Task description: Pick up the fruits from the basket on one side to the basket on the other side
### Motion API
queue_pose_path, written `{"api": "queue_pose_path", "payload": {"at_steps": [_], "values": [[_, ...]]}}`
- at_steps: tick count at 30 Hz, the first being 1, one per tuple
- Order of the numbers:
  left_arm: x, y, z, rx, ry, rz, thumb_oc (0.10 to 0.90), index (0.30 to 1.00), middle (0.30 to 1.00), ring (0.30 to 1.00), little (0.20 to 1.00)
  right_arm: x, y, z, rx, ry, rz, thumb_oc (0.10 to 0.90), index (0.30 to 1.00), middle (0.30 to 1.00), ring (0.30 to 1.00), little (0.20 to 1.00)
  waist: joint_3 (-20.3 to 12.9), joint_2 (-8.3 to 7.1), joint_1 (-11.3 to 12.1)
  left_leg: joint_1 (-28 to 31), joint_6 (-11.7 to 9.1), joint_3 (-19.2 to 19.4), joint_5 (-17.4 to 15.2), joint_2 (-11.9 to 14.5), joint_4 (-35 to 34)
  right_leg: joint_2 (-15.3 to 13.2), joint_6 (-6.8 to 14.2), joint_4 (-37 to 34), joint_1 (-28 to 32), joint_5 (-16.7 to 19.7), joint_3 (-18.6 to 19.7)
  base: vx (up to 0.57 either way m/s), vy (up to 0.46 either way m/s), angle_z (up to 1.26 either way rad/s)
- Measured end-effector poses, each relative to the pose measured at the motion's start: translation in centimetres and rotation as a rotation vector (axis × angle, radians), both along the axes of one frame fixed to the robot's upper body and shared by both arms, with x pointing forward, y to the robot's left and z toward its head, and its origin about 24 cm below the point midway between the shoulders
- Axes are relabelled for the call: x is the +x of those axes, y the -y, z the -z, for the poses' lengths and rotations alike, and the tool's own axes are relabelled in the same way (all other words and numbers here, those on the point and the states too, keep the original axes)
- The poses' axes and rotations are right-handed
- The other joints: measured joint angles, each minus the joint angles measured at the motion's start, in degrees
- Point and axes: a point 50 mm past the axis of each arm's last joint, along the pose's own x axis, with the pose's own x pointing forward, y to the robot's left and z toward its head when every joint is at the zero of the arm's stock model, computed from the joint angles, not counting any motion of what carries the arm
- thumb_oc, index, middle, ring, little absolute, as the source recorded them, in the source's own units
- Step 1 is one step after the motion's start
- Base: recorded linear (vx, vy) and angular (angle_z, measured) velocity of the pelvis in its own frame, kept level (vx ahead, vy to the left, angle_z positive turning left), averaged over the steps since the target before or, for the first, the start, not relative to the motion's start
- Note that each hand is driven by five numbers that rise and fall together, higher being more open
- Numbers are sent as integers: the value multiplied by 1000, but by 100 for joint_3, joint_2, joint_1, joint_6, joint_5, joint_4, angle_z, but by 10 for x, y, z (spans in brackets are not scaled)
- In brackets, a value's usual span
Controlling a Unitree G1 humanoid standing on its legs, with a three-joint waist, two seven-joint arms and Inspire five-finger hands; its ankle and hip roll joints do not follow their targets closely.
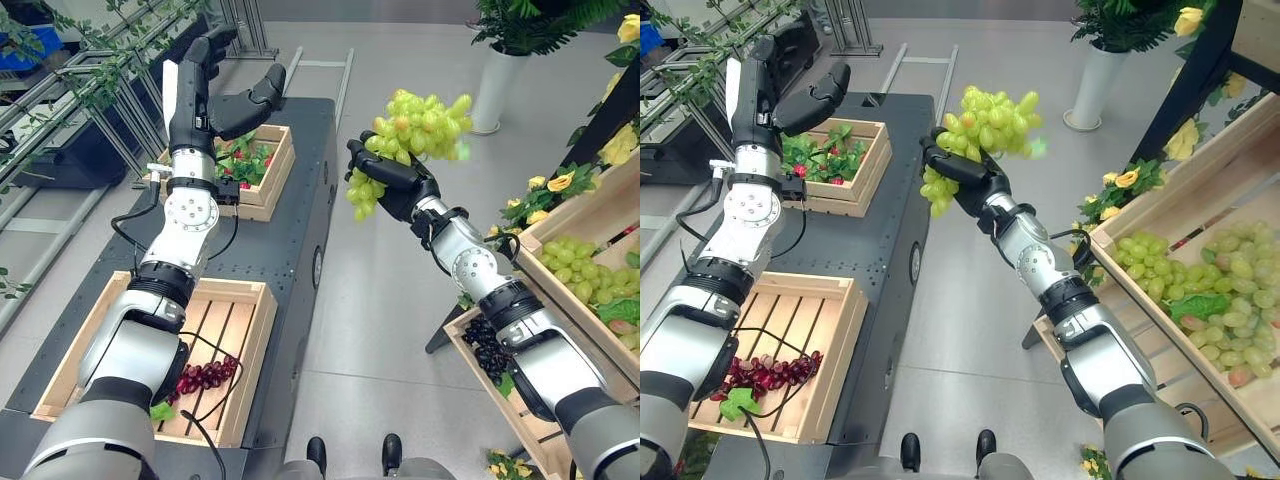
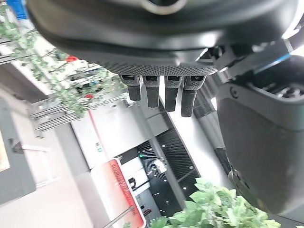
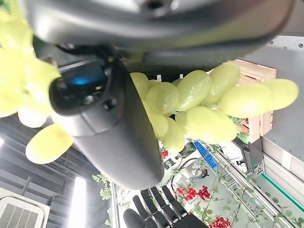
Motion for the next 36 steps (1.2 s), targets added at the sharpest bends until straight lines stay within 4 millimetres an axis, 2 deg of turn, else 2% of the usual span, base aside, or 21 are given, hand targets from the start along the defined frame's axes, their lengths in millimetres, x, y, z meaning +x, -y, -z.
{"api": "queue_pose_path", "payload": {"at_steps": [5, 9, 11, 14, 15, 16, 17, 18, 20, 21, 22, 24, 26, 29, 36], "values": [[0, 0, 0, 5, -1, 2, 800, 900, 900, 900, 900, -1, -2, -3, -3, 15, -8, 400, 300, 300, 300, 300, -5, -9, -10, 6, 0, 2, 0, 0, 0, 1, 1, 0, 3, 6, 6, 0, 0, 0], [0, 1, 3, -5, -15, 24, 800, 900, 900, 900, 900, -2, -1, -5, -112, 66, 6, 400, 300, 300, 300, 300, -8, -15, -12, 8, 0, 3, 0, -2, 0, 2, 3, 0, 4, 9, 11, 0, 0, 0], [-3, 3, 13, -33, -38, 58, 800, 900, 900, 900, 900, -4, 2, -3, -185, 96, 16, 400, 300, 300, 300, 300, -23, -40, -16, 12, 1, 4, -1, -3, -1, 4, 4, 0, 5, 9, 18, 0, 0, 0], [-8, 2, 46, -103, -128, 92, 800, 900, 900, 900, 900, -11, 9, 4, -273, 130, 18, 400, 300, 300, 300, 300, -65, -112, -39, 12, 1, 10, -2, -5, -2, 5, 4, 0, -1, 9, 29, -10, -4, -1], [-15, 0, 68, -182, -169, 94, 800, 900, 900, 900, 900, -17, 11, 8, -297, 147, 5, 400, 300, 300, 300, 300, -86, -148, -67, 16, 4, 20, -6, -8, -2, 3, 4, 0, -2, 9, 45, -21, -9, -5], [-18, 0, 82, -217, -199, 91, 800, 900, 900, 900, 900, -20, 13, 10, -311, 155, -4, 400, 300, 300, 300, 300, -97, -166, -76, 16, 7, 28, -8, -8, -3, 5, 6, 0, -8, 10, 59, -33, -4, -11], [-27, -2, 111, -287, -274, 72, 800, 900, 900, 900, 900, -27, 13, 16, -325, 165, -30, 400, 300, 300, 300, 300, -125, -213, -88, 26, 9, 60, -11, -7, -3, 8, 9, -1, -15, 12, 113, -20, 3, -11], [-31, -3, 123, -308, -312, 59, 800, 900, 900, 900, 900, -30, 13, 18, -336, 170, -38, 400, 300, 300, 300, 300, -138, -236, -109, 26, 9, 74, -12, -6, -3, 10, 10, -1, -21, 14, 125, -40, 13, -15], [-52, -2, 173, -368, -474, 20, 800, 900, 900, 900, 900, -42, 12, 28, -400, 166, -91, 400, 300, 300, 300, 300, -182, -312, -156, 25, 24, 148, -24, -6, -4, 17, 24, -2, -63, 37, 212, -31, 15, -16], [-57, -1, 182, -382, -502, 16, 800, 900, 900, 900, 900, -46, 14, 30, -427, 168, -103, 400, 300, 300, 300, 300, -188, -322, -146, 26, 28, 150, -27, -8, -4, 15, 28, -2, -66, 40, 231, -17, 17, -18], [-67, 2, 202, -403, -573, 1, 800, 900, 900, 900, 900, -52, 16, 37, -476, 158, -136, 400, 300, 300, 300, 300, -209, -357, -145, 27, 31, 153, -29, -12, -4, 12, 34, -2, -84, 51, 283, -21, 24, -17], [-83, 5, 227, -421, -670, -20, 800, 900, 900, 900, 900, -62, 25, 51, -535, 107, -193, 400, 300, 300, 300, 300, -236, -416, -156, 27, 45, 190, -39, -22, -6, 7, 47, -2, -110, 80, 339, -25, 35, -15], [-93, 5, 238, -420, -709, -33, 800, 900, 900, 900, 900, -69, 34, 57, -591, 78, -229, 400, 300, 300, 300, 300, -243, -433, -174, 30, 54, 255, -45, -31, -7, 1, 71, -2, -132, 99, 407, -19, 53, -19], [-96, 2, 242, -421, -723, -47, 800, 900, 900, 900, 900, -76, 46, 61, -650, 48, -246, 400, 300, 300, 300, 300, -250, -460, -272, 27, 64, 360, -48, -46, -42, -7, 91, -2, -181, 153, 514, -4, 67, -18], [-101, 8, 249, -411, -747, -39, 800, 900, 900, 900, 900, -100, 51, 66, -657, 48, -336, 400, 300, 300, 300, 300, -300, -541, -618, 108, 95, 609, -90, -48, -44, 5, 117, -3, -208, 180, 755, 7, 79, -19]]}}
